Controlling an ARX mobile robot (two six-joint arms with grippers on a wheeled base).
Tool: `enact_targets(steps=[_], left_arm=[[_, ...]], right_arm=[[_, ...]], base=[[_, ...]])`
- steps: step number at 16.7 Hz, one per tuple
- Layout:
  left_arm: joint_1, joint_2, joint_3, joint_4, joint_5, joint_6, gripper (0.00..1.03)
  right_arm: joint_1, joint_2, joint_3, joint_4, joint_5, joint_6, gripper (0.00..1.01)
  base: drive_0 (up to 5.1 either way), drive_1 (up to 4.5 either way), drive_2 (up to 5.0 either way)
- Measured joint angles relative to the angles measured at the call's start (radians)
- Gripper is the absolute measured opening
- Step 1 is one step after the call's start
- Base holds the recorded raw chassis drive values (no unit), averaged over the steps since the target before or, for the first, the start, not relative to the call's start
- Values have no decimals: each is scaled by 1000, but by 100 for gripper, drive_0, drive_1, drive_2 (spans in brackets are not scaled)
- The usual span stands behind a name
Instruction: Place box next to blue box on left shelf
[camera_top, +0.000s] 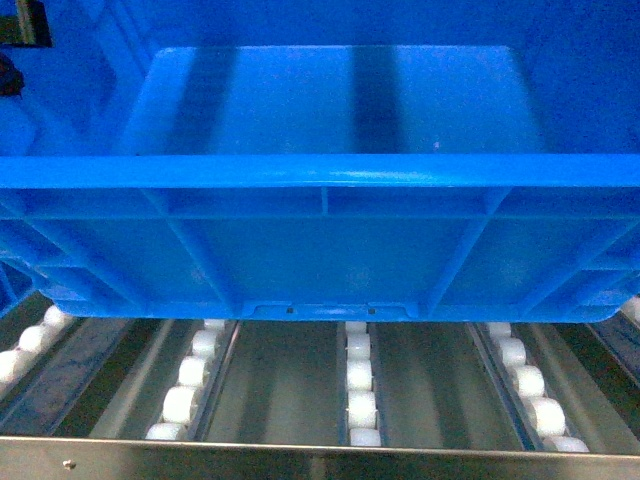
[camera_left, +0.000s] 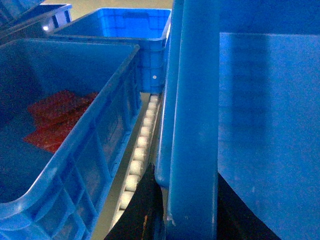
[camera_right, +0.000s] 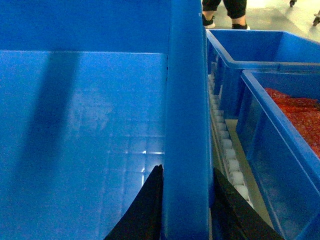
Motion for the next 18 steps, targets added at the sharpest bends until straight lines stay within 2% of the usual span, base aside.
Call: enact_targets(steps=[18], left_arm=[[0,0,0,3,-2,0,16]], right_arm=[[0,0,0,0,0,0,21]], base=[[0,0,0]])
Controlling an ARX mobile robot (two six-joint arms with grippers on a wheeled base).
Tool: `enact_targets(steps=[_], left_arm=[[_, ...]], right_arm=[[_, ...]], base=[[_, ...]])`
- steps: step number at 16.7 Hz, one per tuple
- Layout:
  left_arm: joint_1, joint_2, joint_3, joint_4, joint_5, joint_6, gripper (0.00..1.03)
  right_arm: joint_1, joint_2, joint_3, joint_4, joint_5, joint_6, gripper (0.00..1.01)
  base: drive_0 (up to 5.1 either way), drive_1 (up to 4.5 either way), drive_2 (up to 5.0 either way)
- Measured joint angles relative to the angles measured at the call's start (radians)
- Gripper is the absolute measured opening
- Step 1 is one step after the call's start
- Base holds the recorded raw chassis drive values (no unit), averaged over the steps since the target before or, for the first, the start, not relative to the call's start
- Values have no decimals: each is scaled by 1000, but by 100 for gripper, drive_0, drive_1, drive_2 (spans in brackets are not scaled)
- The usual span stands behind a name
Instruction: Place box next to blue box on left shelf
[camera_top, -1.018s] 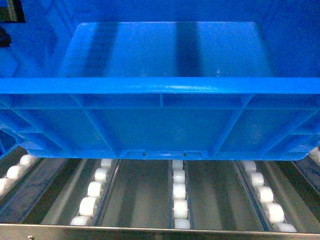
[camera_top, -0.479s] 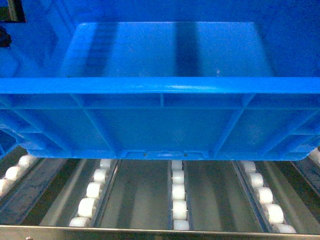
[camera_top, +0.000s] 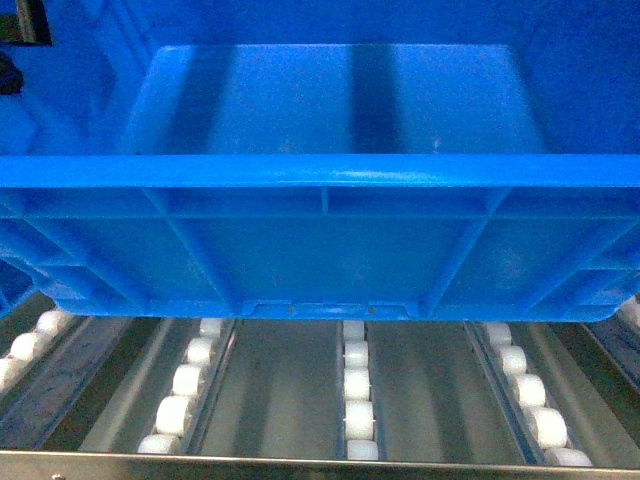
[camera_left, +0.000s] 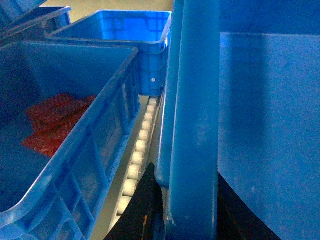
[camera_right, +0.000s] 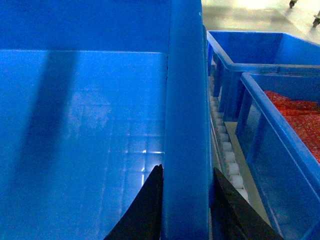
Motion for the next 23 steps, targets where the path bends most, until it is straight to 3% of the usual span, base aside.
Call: enact_targets(steps=[21,23], left_arm=[[0,0,0,0,0,0,16],[0,0,0,0,1,0,16]], right_arm=[[0,0,0,0,0,0,21],[7,0,1,-15,37,-10,21]], base=[[0,0,0],[0,0,0]])
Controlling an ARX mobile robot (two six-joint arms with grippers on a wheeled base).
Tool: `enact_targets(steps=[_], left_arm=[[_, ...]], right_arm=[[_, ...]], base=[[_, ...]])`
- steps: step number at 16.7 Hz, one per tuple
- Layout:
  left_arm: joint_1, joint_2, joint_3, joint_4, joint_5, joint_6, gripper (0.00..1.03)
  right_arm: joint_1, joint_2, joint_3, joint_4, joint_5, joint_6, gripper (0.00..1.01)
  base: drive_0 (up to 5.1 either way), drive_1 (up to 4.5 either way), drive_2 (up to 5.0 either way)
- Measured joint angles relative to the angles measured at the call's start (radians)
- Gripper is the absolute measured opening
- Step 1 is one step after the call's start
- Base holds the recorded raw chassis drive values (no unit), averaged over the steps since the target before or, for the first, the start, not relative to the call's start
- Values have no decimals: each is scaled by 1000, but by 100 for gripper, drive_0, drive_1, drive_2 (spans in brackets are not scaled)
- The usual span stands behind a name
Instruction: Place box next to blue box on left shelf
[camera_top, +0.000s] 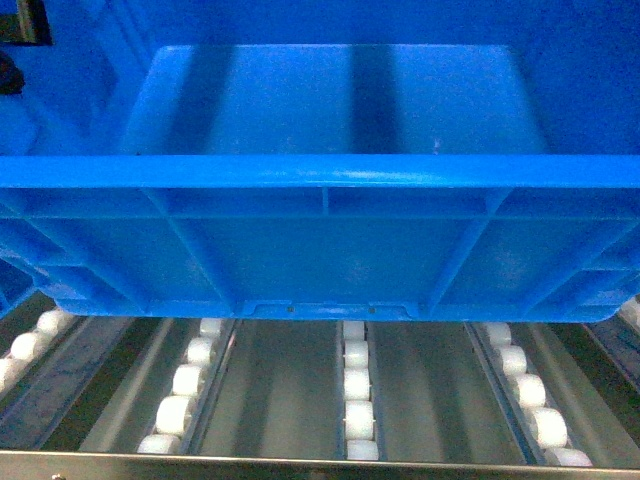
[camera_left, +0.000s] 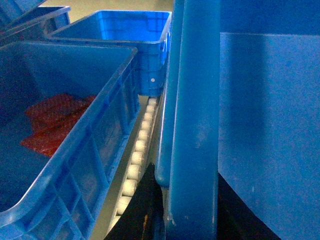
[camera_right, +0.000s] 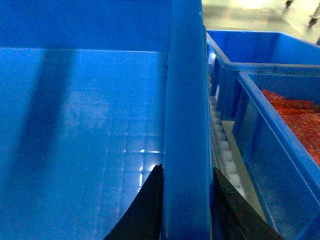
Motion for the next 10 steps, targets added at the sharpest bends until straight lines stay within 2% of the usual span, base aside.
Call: enact_targets(steps=[2,4,6,7,8,10], left_arm=[[-4,4,-9,42,-8,16,16],[-21,16,-51,156,-52,44,15],[-27,19,-56,173,-60,62,15],[-28,19,-53,147,-59,65,15],[-31,19,-47,101,-58,64,15],[-51,38,-31,-16,-50,26,15]], right_arm=[[18,-2,2,-26,51,-7,21],[32,-5,2,-64,95,-5,21],[32,-13,13,-135,69,19,21],[25,-20,15,-188,32,39,21],[19,-19,15,-223,16,45,21],[1,-10,15,-266,3,52,21]], base=[[0,0,0],[0,0,0],[0,0,0],[0,0,0],[0,0,0],[0,0,0]])
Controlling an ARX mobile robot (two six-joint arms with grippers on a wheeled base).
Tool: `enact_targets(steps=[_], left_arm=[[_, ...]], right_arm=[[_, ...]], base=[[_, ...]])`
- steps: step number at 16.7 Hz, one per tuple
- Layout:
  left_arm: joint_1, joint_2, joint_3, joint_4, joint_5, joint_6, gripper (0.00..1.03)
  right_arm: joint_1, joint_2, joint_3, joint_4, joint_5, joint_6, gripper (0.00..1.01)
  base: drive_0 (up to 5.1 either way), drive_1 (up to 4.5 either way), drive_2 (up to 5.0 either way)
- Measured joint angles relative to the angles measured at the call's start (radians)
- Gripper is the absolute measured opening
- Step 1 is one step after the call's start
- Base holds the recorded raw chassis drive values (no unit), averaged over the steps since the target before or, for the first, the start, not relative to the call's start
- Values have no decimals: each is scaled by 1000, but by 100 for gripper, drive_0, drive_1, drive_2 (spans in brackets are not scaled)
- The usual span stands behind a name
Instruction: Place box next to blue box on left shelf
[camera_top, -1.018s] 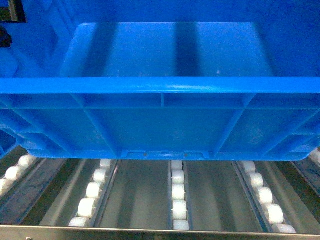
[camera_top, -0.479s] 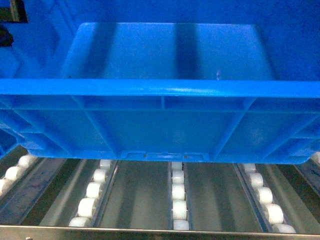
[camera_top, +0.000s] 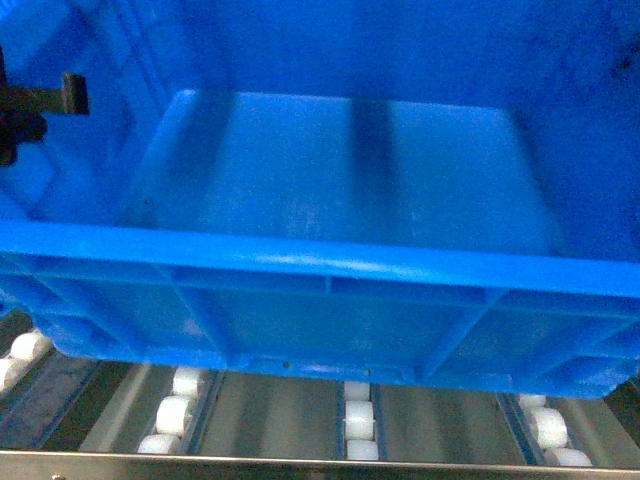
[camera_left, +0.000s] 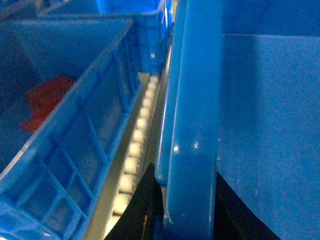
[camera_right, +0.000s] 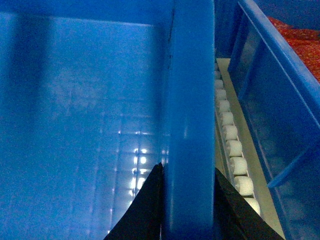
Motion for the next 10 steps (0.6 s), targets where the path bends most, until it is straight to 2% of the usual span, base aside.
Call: enact_targets(steps=[3,5,8,10], left_arm=[[-44,60,6,-47,-1,-80,15],[-62,96,31,-101,-4,-113,15],[-64,151,63,-187,-1,-133,15],[-59,182,91,-204,-2,-129,15]], right_arm=[[-30,18,0,-8,9,-16,21],[-42,40,7,-21,11,-20,20],[-55,106,26,-36,-34,20,20],[-60,123,34,-37,-47,44,20]], base=[[0,0,0],[0,0,0],[0,0,0],[0,0,0]])
